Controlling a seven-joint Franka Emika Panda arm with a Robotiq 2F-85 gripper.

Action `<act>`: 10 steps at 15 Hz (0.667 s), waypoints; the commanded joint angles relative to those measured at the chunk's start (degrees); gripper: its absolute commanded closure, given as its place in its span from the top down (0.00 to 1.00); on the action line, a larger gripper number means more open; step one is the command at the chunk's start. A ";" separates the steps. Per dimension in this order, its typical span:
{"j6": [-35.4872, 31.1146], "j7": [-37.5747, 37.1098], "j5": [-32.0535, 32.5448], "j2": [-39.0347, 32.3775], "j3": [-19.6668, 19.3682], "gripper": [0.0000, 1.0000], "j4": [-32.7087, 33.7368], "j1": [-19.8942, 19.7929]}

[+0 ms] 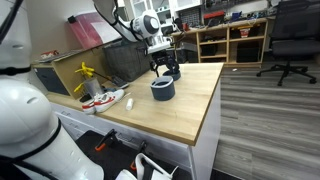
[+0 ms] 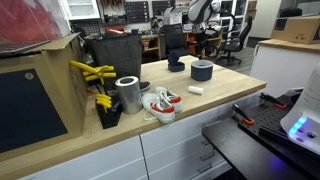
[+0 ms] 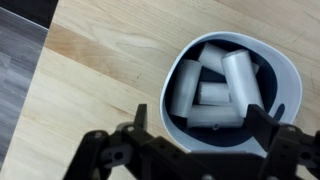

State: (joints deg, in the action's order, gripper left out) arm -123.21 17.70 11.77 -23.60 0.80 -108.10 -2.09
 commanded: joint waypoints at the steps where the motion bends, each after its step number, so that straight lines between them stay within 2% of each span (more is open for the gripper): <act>1: 1.94 3.55 -2.30 -1.55 1.28 1.00 2.39 -0.59; 6: 2.69 11.46 -5.82 -3.10 3.21 1.00 3.87 -1.87; 10: 8.66 15.14 -7.10 -3.96 3.58 1.00 4.95 -2.51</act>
State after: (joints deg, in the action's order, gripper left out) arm -119.65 29.63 6.07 -26.56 3.56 -105.46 -3.48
